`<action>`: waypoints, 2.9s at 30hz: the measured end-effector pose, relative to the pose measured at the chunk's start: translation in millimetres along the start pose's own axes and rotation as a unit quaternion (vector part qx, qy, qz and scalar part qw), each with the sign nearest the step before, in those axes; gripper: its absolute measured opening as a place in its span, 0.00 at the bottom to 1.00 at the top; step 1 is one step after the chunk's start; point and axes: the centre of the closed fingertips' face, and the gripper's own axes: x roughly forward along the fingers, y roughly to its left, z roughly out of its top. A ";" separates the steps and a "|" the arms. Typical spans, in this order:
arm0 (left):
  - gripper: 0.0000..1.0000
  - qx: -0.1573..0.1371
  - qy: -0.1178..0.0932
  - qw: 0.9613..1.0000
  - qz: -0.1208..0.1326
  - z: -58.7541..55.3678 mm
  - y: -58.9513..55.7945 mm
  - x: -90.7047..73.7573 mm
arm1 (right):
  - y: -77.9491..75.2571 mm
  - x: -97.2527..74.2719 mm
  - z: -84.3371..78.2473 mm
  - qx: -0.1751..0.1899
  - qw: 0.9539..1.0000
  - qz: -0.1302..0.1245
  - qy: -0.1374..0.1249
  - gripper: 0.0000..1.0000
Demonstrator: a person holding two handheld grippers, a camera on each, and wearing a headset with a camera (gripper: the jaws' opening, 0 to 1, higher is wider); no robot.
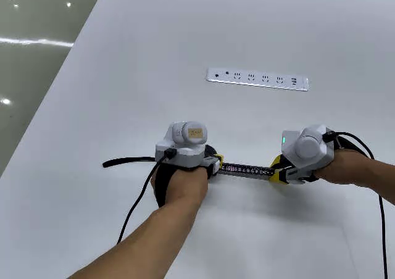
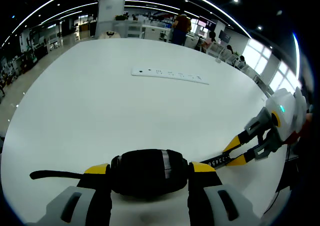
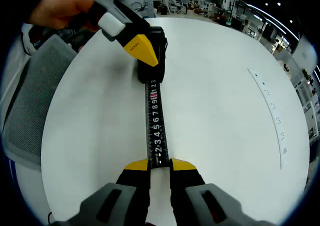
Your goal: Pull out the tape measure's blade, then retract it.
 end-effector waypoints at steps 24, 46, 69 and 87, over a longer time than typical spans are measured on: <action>0.59 0.000 0.000 1.000 0.000 -0.1 -0.9 -0.5 | 1.3 9.9 19.2 -0.002 1.000 -0.003 -0.007 0.14; 0.59 0.002 -0.001 1.000 0.000 -0.2 -1.8 -1.0 | 1.6 15.5 33.0 -0.010 1.000 -0.002 -0.006 0.14; 0.58 0.008 -0.001 1.000 0.003 0.4 -1.9 -0.9 | 2.5 23.5 52.7 -0.023 1.000 0.001 -0.017 0.14; 0.58 0.006 -0.001 1.000 0.001 0.9 -1.3 0.7 | 3.3 30.5 64.5 -0.033 0.999 -0.007 -0.025 0.14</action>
